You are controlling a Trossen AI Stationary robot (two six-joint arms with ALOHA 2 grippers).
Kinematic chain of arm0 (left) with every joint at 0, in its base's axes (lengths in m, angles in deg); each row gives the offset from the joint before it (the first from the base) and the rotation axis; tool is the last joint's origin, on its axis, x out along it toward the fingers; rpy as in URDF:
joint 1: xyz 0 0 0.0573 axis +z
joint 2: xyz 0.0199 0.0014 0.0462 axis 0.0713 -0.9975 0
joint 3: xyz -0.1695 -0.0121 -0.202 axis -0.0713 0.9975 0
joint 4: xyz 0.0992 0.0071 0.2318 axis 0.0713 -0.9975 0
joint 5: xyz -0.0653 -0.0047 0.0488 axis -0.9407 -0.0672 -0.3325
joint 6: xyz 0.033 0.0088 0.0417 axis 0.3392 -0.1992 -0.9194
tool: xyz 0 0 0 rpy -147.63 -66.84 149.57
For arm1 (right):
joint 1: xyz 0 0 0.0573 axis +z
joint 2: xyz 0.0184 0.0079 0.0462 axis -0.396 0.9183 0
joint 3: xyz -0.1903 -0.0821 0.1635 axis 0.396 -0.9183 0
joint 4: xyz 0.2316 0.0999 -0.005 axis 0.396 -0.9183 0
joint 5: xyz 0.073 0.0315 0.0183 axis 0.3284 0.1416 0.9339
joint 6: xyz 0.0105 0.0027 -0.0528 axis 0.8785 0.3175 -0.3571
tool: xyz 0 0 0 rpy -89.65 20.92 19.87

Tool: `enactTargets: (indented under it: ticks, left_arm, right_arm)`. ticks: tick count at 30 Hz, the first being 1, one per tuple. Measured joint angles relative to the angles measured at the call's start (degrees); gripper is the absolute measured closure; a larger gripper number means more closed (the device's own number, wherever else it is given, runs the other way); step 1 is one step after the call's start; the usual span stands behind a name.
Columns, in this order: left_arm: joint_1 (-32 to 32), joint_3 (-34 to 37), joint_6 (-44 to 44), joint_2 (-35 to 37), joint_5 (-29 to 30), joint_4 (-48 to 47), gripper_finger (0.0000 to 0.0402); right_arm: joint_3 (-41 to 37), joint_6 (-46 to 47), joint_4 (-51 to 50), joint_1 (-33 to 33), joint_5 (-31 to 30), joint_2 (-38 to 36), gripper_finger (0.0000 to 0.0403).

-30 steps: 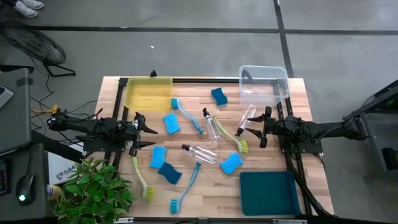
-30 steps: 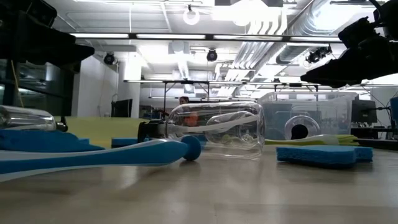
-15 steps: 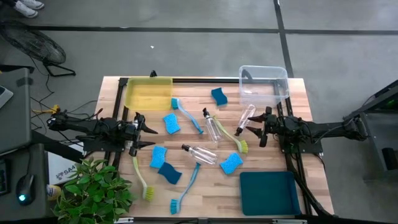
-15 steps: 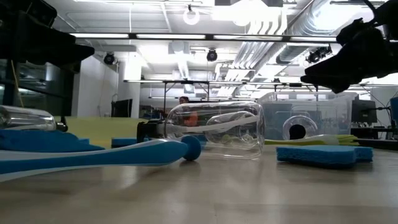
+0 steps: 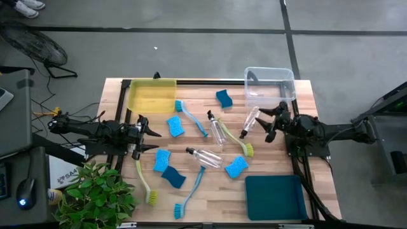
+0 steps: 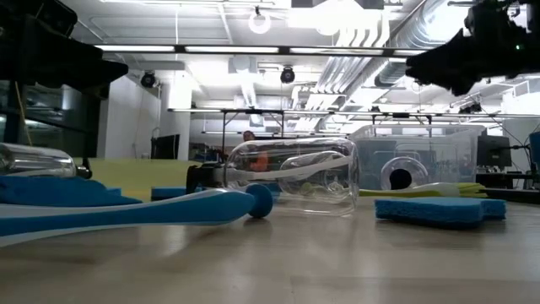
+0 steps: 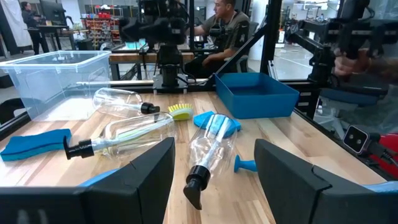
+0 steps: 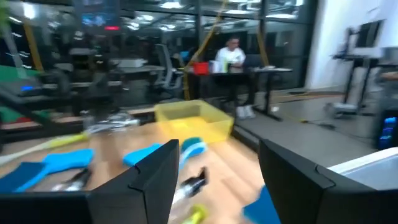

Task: Pick & Place Kitchen Sink Supplies
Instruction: Put the transparent soap dispenser into the transparent bin

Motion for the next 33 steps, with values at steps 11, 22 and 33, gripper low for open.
enactTargets:
  ticks: [11, 22, 33]
  left_arm:
    - [0.0, 0.0, 0.0, 0.0, 0.0, 0.0, 0.0186]
    - [0.0, 0.0, 0.0, 0.0, 0.0, 0.0, 0.0186]
    - [0.0, 0.0, 0.0, 0.0, 0.0, 0.0, 0.0186]
  right_arm:
    - [10.5, 0.8, -11.2, 0.0, 5.7, 8.4, 0.0190]
    - [27.2, -2.9, -36.5, 0.0, 8.2, 23.6, 0.0190]
    - [34.0, -28.0, -44.1, 0.0, 4.4, 37.2, 0.0190]
